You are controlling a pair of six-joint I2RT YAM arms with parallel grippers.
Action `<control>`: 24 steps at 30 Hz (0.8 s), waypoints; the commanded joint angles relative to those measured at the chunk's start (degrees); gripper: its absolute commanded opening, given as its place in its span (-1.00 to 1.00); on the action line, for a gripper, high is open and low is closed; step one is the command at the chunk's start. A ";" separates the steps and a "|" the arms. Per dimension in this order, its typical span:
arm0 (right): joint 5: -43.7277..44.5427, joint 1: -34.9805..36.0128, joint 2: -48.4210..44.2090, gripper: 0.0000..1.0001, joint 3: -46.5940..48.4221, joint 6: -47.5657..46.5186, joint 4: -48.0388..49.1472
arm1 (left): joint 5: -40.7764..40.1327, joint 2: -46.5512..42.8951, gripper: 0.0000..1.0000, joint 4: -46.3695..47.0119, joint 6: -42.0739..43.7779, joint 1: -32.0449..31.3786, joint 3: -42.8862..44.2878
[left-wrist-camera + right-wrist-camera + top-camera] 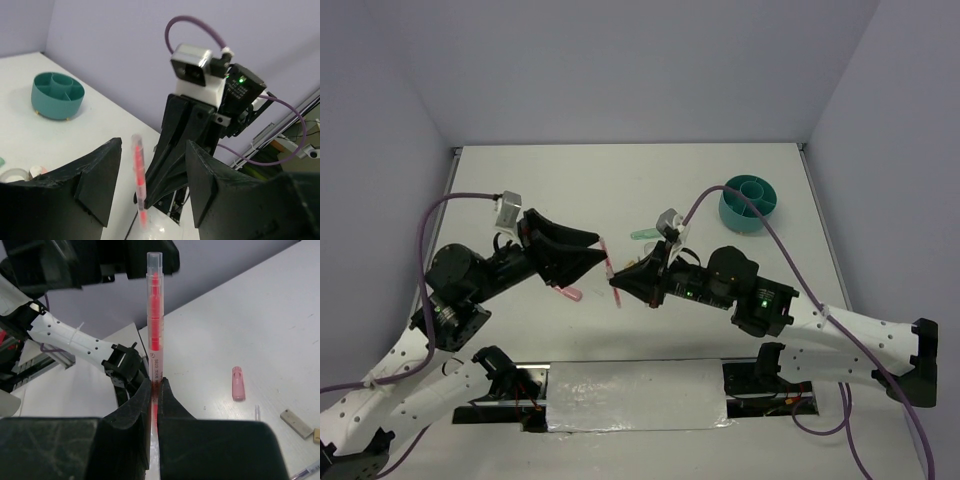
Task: Sort the stationery into containers
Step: Close the pen cap on the pen.
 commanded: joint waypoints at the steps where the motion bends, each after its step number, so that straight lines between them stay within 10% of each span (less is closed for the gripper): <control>1: -0.54 1.08 0.36 -1.00 2.66 -0.12 2.59 | 1.24 0.29 0.32 0.87 2.81 -0.20 3.56; 24: 0.87 1.88 0.00 -1.00 3.80 -1.09 1.89 | 3.17 2.84 -0.02 1.74 2.63 -0.20 1.10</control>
